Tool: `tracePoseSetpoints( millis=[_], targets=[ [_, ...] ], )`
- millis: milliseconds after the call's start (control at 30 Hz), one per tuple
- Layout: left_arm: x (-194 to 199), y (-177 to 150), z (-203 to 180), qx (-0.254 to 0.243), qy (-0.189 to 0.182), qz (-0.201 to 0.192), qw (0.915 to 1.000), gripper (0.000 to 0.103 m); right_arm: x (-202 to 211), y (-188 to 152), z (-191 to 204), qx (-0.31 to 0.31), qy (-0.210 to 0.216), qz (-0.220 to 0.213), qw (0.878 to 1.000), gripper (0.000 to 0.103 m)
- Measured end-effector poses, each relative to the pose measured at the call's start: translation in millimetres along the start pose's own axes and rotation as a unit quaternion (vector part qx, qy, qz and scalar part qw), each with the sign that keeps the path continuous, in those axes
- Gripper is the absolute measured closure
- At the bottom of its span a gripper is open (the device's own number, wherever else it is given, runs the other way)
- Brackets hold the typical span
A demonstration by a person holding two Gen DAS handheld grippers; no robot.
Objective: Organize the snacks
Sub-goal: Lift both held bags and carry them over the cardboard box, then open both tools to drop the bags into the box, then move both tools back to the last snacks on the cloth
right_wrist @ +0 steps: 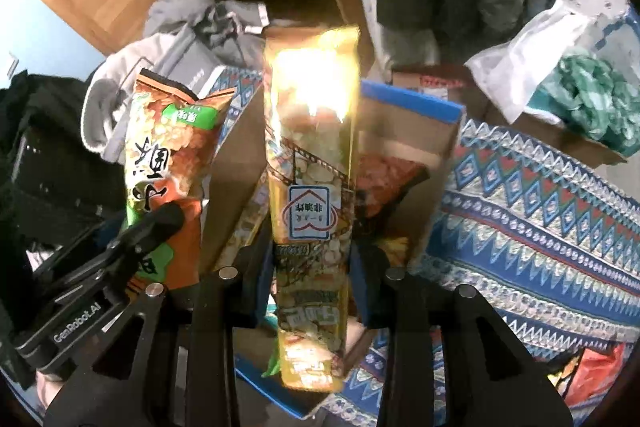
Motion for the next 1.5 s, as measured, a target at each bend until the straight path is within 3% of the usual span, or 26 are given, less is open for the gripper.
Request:
tracePoseSetpoints(
  millis=[67,200,300,333,600,900,1200,1500],
  targets=[
    [-4,-3,4,0.003,0.010,0.010,0.9999,0.059,-2,1,1,0.003,-0.005,-0.001,1.000,0.066],
    [-6,-7,7,0.001,0.027,0.021,0.9994,0.051,1,4,4,0.000,-0.006,-0.010,1.000,0.049],
    [-2,-5,5,-0.009,0.042,0.017,0.9989,0.032,4,6,3,0.000,-0.013,-0.015,1.000,0.045],
    [0,-4,5,-0.012,0.046,0.013,0.9988,0.031,5,6,2,-0.001,-0.015,-0.016,1.000,0.043],
    [1,-2,-13,-0.027,0.035,0.015,0.9989,0.029,17,3,-16,-0.006,-0.039,-0.027,0.999,0.036],
    [3,0,-54,-0.052,-0.001,0.016,0.9985,0.027,38,-6,-51,-0.026,-0.057,-0.037,0.997,0.036],
    [-5,-5,-111,-0.085,-0.037,0.027,0.9954,0.024,67,-25,-120,-0.073,-0.090,-0.049,0.992,0.033],
    [-10,-23,-185,-0.147,-0.070,0.040,0.9858,0.024,99,-55,-189,-0.130,-0.114,-0.058,0.983,0.033]
  ],
)
Point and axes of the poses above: each gripper's, at about its wrist camera, not at the fingertips, and x roughly against the way its jaws point, z to its left, y to its top, the point moved 9 cm from there along -x, roughly the way its jaws point, and after that the axes turned 10 degrees about -x, right-handed, at the moved point
